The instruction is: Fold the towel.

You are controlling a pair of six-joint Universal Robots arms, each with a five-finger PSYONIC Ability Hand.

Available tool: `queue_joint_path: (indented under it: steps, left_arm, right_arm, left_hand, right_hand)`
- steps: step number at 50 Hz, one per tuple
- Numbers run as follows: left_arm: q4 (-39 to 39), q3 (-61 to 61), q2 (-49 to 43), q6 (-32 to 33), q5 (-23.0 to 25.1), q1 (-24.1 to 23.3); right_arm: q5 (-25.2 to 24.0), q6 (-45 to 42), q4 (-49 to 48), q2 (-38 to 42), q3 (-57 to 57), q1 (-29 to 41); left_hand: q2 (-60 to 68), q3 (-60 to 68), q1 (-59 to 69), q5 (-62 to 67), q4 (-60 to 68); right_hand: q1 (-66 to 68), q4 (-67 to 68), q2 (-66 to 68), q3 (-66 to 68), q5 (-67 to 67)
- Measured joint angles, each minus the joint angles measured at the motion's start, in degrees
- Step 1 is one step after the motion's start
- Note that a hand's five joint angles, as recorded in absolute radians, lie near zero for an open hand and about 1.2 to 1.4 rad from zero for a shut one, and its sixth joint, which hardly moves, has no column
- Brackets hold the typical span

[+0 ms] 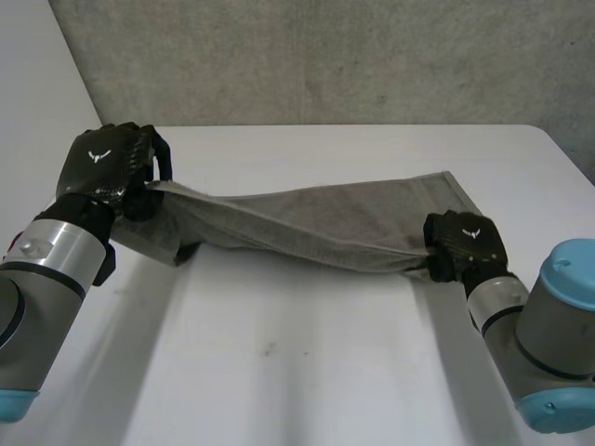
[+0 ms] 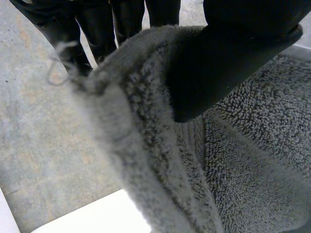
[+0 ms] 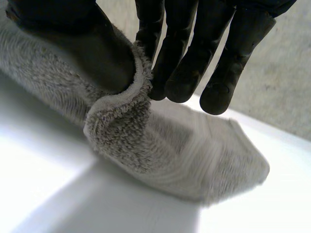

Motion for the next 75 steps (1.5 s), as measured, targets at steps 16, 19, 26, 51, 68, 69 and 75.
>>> queue_joint_path:
  steps: [16, 19, 26, 51, 68, 69, 75]
  left_arm:
    - [-8.48, 3.28, 7.32, 0.2, 0.41, 0.35]
    - [-10.93, 4.95, 9.68, 0.22, 0.46, 0.41]
    - [-20.34, 12.14, 13.75, 0.45, 0.75, 0.37]
    - [-25.94, 34.42, -22.81, 5.88, 0.14, -0.57]
    - [-11.59, 44.9, -15.09, -5.66, -7.55, 0.98]
    - [-11.43, 42.83, -14.26, -6.0, -7.51, 1.14]
    - [-11.42, 27.23, -10.86, -6.27, -5.68, 1.74]
  right_arm:
    - [-7.33, -11.58, 29.58, -22.77, -14.89, -7.03]
    - [-8.74, -14.43, 37.25, -25.2, -20.52, -8.21]
    - [-10.62, -19.3, 58.24, -27.28, -38.5, -9.91]
    - [-7.83, -31.74, 55.58, 6.34, -52.22, -4.74]
    - [-9.86, -24.98, 20.53, -3.31, -53.47, -5.32]
    - [-11.08, -24.4, 22.1, -4.19, -52.24, -5.6]
    - [-17.81, -24.33, 37.72, -6.09, -45.89, -7.33]
  left_hand:
    - [0.0, 0.0, 0.0, 0.0, 0.0]
    - [0.0, 0.0, 0.0, 0.0, 0.0]
    - [0.0, 0.0, 0.0, 0.0, 0.0]
    - [0.0, 0.02, 0.0, 0.0, 0.01]
    - [0.0, 0.02, 0.0, 0.03, 0.01]
    - [0.01, 0.02, 0.05, 0.03, 0.01]
    - [0.01, 0.02, 0.06, 0.05, 0.02]
  right_hand:
    - [0.01, 0.0, 0.0, 0.0, -0.01]
    - [0.02, 0.0, 0.0, 0.0, 0.0]
    - [0.02, 0.0, 0.0, 0.0, 0.0]
    - [0.03, 0.0, 0.0, 0.0, 0.21]
    - [0.03, 0.0, 0.01, 0.0, 0.48]
    - [0.03, 0.0, 0.01, 0.0, 0.49]
    - [0.03, 0.0, 0.01, 0.0, 0.6]
